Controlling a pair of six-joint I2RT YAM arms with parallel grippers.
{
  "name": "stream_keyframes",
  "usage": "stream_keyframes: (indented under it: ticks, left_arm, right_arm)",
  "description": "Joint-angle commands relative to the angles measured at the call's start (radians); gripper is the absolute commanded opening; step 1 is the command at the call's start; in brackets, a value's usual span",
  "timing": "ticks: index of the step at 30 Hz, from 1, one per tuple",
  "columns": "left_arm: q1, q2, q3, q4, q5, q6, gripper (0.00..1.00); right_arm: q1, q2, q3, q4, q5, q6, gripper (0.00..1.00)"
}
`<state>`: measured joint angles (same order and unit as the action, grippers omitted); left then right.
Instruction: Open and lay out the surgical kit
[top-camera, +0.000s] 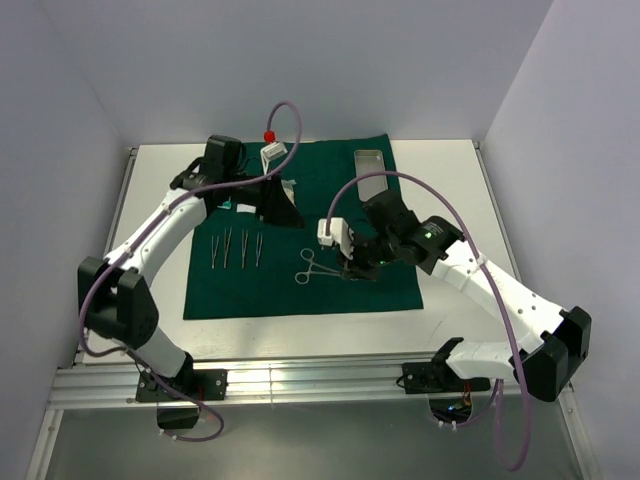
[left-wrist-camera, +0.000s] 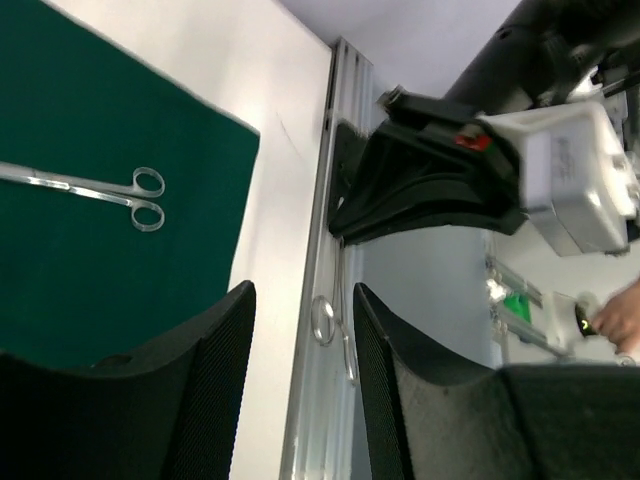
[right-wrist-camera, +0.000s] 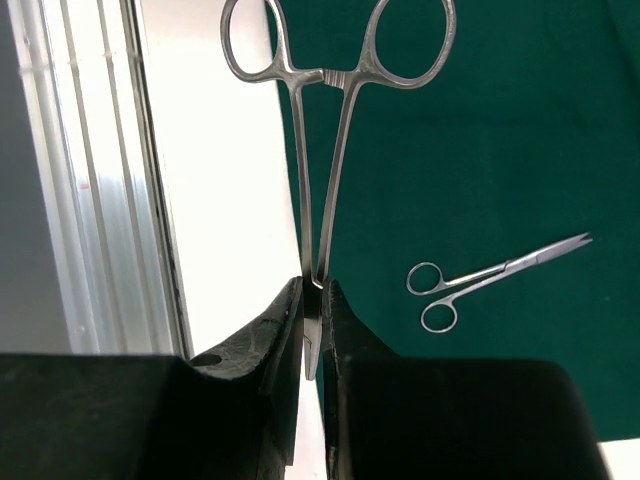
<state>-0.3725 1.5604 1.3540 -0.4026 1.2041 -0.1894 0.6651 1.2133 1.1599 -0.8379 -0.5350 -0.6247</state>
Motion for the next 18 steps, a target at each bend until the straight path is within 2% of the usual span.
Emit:
stream_keyframes:
  ticks: [1,2,3,4,5,6,11,18]
  left_arm:
    - [0.0,0.081,0.147,-0.454,0.055,0.37,0.49]
    - [-0.003,0.123,0.175,-0.523,0.055,0.49,0.49]
    - [-0.005,0.145,0.23,-0.682,0.061,0.564,0.49]
    - [-0.006,0.168,0.255,-0.761,0.063,0.629,0.49]
    - [-0.011,0.208,0.281,-0.838,0.063,0.757,0.49]
    - [-0.009,0.226,0.318,-0.955,0.061,0.807,0.49]
    - [-0.031,0.233,0.309,-0.967,0.025,0.841,0.51]
    - [-0.06,0.219,0.292,-0.967,0.041,0.84,0.53]
  right_arm:
    - [0.048,-0.031,0.037,-0.024,0.082,-0.061,0.0]
    - [0.057,-0.029,0.043,-0.029,0.092,-0.063,0.0]
    - [0.07,-0.028,0.046,-0.03,0.098,-0.064,0.0]
    - [0.074,-0.026,0.046,-0.03,0.101,-0.066,0.0]
    - [0.077,-0.023,0.049,-0.032,0.107,-0.067,0.0]
    - [0.083,-0.021,0.05,-0.033,0.112,-0.07,0.0]
    - [0.108,-0.011,0.049,-0.036,0.136,-0.086,0.0]
    - [0.146,-0.006,0.034,-0.038,0.187,-0.109,0.0]
